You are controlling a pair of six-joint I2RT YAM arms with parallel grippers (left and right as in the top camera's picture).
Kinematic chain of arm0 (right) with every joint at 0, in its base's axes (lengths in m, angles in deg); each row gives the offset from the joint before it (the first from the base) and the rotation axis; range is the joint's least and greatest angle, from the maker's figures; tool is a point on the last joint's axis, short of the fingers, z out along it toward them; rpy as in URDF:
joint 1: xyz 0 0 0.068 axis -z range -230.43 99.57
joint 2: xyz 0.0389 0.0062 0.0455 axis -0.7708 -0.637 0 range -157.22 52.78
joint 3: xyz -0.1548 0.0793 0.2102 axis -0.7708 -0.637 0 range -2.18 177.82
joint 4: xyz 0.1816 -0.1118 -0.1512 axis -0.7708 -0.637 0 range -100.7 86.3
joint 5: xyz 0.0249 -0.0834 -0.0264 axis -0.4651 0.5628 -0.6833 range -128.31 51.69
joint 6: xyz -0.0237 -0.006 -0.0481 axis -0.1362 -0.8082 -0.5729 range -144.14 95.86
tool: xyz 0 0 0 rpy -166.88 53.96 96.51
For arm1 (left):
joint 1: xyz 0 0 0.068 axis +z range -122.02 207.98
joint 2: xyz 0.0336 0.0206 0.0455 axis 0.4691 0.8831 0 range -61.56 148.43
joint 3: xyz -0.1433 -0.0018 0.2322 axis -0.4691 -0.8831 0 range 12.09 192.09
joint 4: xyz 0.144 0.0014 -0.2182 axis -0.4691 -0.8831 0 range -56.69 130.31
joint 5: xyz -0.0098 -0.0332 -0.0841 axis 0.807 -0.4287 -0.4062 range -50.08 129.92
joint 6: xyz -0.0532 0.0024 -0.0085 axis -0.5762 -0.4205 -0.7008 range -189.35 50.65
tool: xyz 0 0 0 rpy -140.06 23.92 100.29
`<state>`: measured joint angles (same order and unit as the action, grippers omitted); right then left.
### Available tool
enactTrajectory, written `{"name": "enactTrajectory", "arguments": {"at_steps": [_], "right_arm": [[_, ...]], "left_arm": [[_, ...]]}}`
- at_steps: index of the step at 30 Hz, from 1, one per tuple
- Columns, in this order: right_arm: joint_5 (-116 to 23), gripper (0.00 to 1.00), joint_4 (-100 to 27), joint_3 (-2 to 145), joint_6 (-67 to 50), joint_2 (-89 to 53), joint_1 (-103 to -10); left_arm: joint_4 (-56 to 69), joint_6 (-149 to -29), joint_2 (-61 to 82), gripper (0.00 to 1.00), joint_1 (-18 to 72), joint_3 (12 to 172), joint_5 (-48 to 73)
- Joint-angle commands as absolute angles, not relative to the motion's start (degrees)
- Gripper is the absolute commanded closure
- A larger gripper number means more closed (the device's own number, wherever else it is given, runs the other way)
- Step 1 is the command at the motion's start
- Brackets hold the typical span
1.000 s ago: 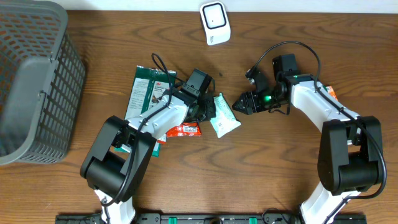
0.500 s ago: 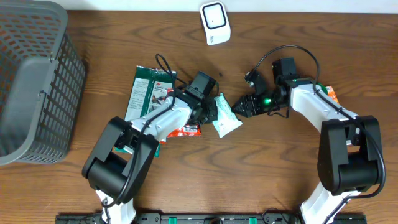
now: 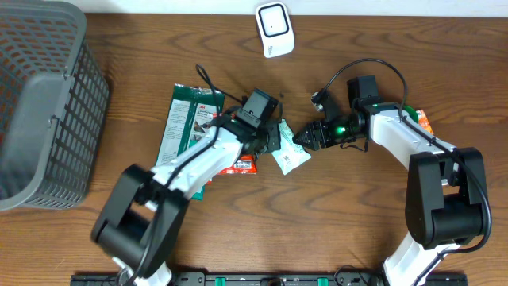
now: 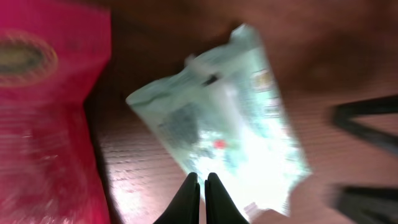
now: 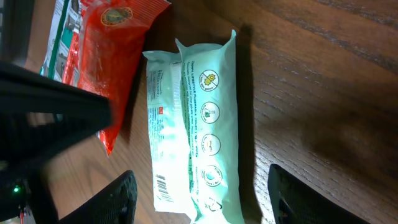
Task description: Scan the item barcode
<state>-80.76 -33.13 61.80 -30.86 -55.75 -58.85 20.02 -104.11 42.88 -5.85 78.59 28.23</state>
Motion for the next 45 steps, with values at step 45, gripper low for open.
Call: {"name": "enactTrajectory", "arguments": {"at_steps": [45], "right_arm": [[-91.67, 0.54, -29.09, 61.34, -29.33, -63.29, -62.18]], "left_arm": [[19.84, -102.19, 52.69, 0.93, -6.24, 80.56, 30.57]]}}
